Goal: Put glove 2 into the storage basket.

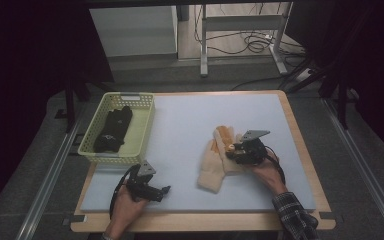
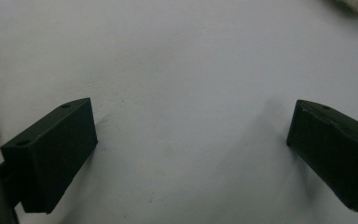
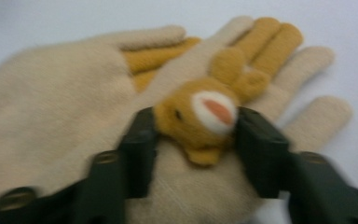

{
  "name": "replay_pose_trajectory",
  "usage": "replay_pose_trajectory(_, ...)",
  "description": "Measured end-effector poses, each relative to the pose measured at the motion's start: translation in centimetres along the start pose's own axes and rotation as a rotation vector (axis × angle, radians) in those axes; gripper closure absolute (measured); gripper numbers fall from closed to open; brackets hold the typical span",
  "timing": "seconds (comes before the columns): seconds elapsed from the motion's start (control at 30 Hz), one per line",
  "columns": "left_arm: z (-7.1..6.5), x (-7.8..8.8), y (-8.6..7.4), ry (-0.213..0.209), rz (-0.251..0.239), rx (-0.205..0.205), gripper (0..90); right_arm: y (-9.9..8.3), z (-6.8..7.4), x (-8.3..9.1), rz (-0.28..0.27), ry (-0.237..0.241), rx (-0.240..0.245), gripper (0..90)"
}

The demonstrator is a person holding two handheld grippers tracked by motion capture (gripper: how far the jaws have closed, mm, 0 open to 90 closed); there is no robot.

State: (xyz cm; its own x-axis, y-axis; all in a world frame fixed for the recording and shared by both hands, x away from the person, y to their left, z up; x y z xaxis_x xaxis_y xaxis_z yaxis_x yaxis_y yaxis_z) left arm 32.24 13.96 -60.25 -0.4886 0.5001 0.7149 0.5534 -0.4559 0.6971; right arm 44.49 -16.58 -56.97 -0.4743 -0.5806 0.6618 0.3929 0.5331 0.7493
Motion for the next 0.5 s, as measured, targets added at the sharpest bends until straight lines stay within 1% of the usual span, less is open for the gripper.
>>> replay_pose_trajectory(0.03,0.0,0.0,0.0,0.0,0.0,0.0,1.7,0.1,-0.1,0.4,-0.007,0.007,-0.033,66.6)
replay_pose_trajectory(0.07,0.0,0.0,0.0,0.0,0.0,0.0,1.7,0.1,-0.1,0.4,-0.007,0.007,-0.033,66.6)
replay_pose_trajectory(0.1,0.0,0.0,0.0,0.0,0.0,0.001,1.7,0.2,0.0,1.2,-0.012,-0.02,-0.055,71.6)
replay_pose_trajectory(0.13,0.0,0.0,0.0,0.0,0.0,0.001,1.7,0.2,0.0,1.2,-0.012,-0.02,-0.055,71.6)
replay_pose_trajectory(0.17,0.0,0.0,0.0,0.0,0.0,0.001,1.7,0.5,0.2,2.2,-0.03,-0.024,-0.088,73.5)
replay_pose_trajectory(0.2,0.0,0.0,0.0,0.0,0.0,0.0,1.7,0.7,0.3,2.6,-0.036,-0.028,-0.094,74.0)
replay_pose_trajectory(0.23,0.0,0.0,0.0,0.0,0.0,0.0,1.7,0.7,0.3,2.6,-0.036,-0.028,-0.094,74.0)
replay_pose_trajectory(0.3,0.0,0.0,0.0,0.0,0.001,0.0,1.7,1.2,0.8,3.9,-0.049,-0.037,-0.111,74.8)
replay_pose_trajectory(0.37,0.0,0.0,0.0,0.0,0.001,0.0,1.7,1.7,1.5,4.9,-0.067,-0.033,-0.133,75.3)
replay_pose_trajectory(0.4,0.0,0.0,0.0,0.0,0.001,0.0,1.7,2.2,2.4,5.8,-0.076,-0.034,-0.143,75.5)
replay_pose_trajectory(0.43,0.0,0.0,0.0,0.0,0.001,0.0,1.7,2.2,2.4,5.8,-0.076,-0.034,-0.143,75.5)
replay_pose_trajectory(0.47,0.0,0.0,0.0,0.001,0.001,-0.004,1.7,2.7,3.4,6.4,-0.074,-0.038,-0.139,75.7)
replay_pose_trajectory(0.5,0.0,0.0,0.0,0.001,0.001,-0.004,1.7,2.7,3.4,6.4,-0.074,-0.038,-0.139,75.7)
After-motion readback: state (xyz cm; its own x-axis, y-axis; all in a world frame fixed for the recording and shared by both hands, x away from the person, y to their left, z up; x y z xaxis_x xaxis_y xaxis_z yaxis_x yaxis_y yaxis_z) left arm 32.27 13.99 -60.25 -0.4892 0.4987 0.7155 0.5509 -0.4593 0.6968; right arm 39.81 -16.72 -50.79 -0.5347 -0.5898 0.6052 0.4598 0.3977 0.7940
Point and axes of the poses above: each handheld gripper's, and its own axes: x roughly backward along the jaws, y roughly out of its top, z roughly to its left, the point moved 7 cm from there along -x, roughly forward along the jaws, and after that the axes turned 1 degree about -y, right-handed, at the moved point
